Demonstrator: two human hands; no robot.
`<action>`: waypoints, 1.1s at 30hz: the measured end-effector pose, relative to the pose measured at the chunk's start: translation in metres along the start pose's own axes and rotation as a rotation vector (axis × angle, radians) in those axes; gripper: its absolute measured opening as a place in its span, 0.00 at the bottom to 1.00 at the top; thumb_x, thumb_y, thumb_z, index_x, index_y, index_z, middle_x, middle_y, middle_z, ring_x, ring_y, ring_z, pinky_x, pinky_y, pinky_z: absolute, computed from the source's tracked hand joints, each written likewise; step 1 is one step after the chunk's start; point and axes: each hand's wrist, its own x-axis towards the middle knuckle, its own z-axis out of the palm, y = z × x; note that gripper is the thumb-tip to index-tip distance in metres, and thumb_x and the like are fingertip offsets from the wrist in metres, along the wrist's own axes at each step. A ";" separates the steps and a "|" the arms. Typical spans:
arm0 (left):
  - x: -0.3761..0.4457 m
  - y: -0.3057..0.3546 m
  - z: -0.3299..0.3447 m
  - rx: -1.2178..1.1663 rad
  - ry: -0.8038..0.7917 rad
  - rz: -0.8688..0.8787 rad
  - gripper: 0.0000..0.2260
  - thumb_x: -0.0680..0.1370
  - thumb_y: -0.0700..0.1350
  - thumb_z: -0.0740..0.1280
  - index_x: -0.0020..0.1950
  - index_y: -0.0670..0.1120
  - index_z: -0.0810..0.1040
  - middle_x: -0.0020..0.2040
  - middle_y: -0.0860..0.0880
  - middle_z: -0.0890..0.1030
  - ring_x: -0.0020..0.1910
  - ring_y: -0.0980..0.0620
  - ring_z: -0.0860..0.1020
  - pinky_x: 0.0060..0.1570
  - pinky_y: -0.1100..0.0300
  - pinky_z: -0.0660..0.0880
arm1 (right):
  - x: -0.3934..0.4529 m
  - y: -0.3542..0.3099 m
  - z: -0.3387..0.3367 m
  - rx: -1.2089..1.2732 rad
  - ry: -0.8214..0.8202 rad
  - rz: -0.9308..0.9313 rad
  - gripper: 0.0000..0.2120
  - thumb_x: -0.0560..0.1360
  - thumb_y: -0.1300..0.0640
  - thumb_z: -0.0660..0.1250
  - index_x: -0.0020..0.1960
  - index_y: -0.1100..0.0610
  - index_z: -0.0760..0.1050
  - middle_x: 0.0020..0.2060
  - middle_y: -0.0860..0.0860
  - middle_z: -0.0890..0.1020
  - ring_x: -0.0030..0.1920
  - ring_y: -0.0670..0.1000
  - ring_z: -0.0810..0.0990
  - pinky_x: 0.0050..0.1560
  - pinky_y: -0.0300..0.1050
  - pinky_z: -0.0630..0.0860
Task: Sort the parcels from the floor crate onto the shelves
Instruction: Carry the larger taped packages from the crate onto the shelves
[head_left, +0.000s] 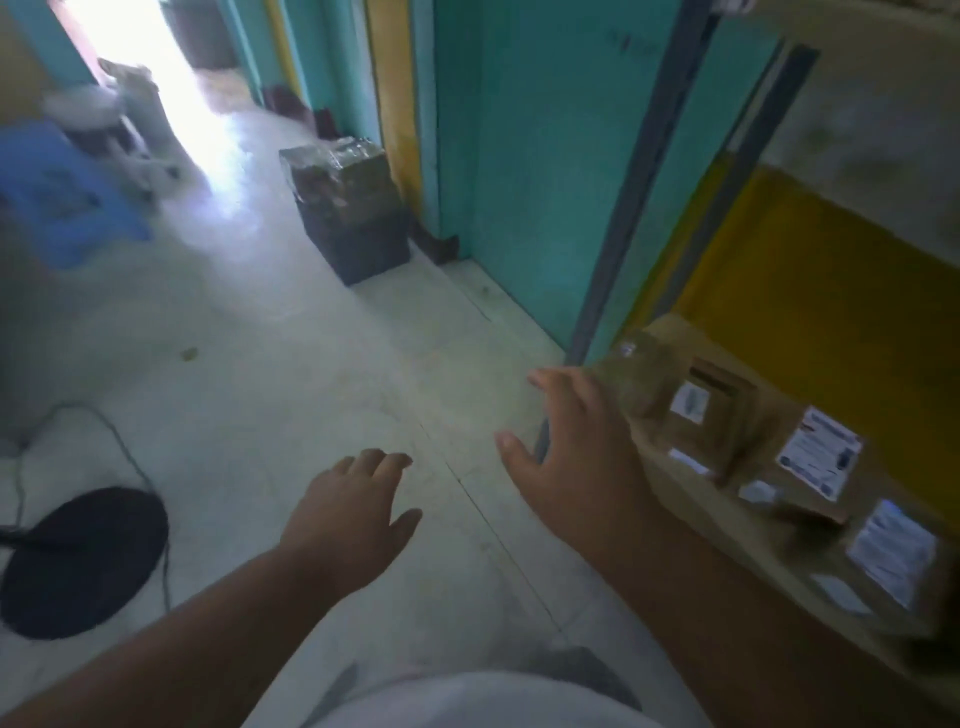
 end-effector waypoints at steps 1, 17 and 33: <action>0.006 -0.024 -0.006 0.008 -0.001 -0.028 0.29 0.78 0.62 0.61 0.77 0.52 0.64 0.72 0.49 0.71 0.68 0.46 0.72 0.66 0.51 0.71 | 0.020 -0.018 0.008 -0.016 -0.020 -0.028 0.26 0.73 0.43 0.66 0.67 0.55 0.71 0.63 0.54 0.75 0.61 0.57 0.75 0.62 0.56 0.74; 0.192 -0.265 -0.102 -0.014 -0.022 -0.471 0.29 0.79 0.63 0.58 0.77 0.53 0.62 0.73 0.51 0.69 0.69 0.48 0.70 0.66 0.52 0.70 | 0.377 -0.168 0.127 -0.293 -0.377 -0.400 0.30 0.78 0.36 0.59 0.75 0.47 0.59 0.72 0.50 0.66 0.70 0.54 0.65 0.69 0.52 0.64; 0.455 -0.562 -0.249 -0.061 0.091 -0.401 0.27 0.78 0.62 0.61 0.75 0.53 0.67 0.71 0.50 0.73 0.67 0.46 0.72 0.65 0.50 0.71 | 0.711 -0.338 0.275 -0.209 -0.283 -0.297 0.29 0.77 0.38 0.63 0.75 0.46 0.65 0.69 0.49 0.72 0.67 0.53 0.70 0.67 0.55 0.71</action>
